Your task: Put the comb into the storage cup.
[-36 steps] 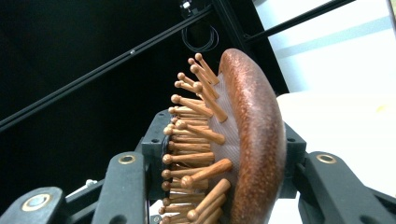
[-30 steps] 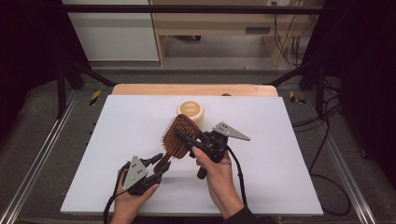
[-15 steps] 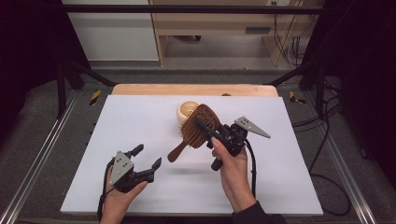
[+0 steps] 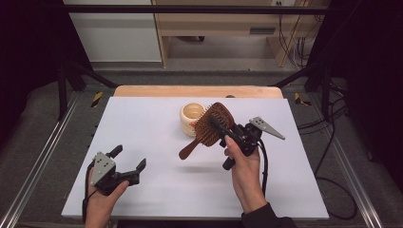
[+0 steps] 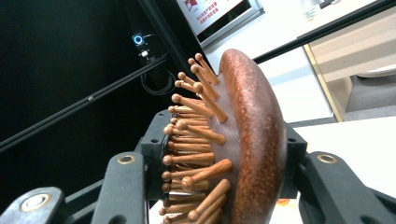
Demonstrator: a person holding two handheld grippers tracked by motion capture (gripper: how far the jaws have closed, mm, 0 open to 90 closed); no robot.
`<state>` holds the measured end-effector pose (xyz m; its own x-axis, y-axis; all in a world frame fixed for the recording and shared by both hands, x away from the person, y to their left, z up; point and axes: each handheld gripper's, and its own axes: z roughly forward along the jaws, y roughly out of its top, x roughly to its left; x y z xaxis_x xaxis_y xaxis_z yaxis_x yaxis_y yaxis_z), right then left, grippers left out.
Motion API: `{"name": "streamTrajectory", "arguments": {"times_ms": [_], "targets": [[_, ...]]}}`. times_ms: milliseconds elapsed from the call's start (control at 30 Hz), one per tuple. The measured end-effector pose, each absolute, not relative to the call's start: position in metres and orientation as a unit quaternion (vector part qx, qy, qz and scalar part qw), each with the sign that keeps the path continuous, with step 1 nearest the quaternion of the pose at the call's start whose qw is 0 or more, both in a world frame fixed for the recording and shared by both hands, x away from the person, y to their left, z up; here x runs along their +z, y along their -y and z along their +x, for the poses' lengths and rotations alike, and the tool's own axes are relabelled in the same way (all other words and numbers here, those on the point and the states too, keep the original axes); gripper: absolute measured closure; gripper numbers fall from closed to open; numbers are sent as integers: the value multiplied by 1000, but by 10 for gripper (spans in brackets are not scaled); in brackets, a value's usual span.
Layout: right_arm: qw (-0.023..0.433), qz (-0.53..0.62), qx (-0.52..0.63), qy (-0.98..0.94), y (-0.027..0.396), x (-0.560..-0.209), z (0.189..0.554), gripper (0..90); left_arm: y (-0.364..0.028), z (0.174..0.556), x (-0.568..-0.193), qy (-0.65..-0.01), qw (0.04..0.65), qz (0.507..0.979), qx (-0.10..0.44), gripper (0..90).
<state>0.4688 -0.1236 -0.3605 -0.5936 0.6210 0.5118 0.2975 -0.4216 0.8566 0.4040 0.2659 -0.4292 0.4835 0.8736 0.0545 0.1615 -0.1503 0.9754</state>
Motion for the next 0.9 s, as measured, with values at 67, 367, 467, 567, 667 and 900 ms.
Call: {"name": "streamTrajectory", "arguments": {"times_ms": [67, 367, 467, 567, 667, 900], "targets": [[113, 438, 721, -524, 126, -361, 470, 514, -272, 406, -435, -388, 524, 679, 338, 49], [124, 445, 715, -525, 130, -361, 471, 513, -292, 414, -444, -426, 524, 661, 327, 37], [123, 445, 714, -527, 128, -358, 471, 513, -293, 415, -445, -428, 522, 659, 332, 37], [126, 442, 711, -531, 125, -352, 471, 513, -293, 416, -446, -431, 518, 660, 332, 36], [127, 440, 708, -537, 122, -343, 472, 513, -292, 416, -447, -430, 514, 663, 334, 36], [131, 437, 709, -538, 114, -321, 477, 513, -291, 416, -449, -429, 506, 664, 345, 36]]}}
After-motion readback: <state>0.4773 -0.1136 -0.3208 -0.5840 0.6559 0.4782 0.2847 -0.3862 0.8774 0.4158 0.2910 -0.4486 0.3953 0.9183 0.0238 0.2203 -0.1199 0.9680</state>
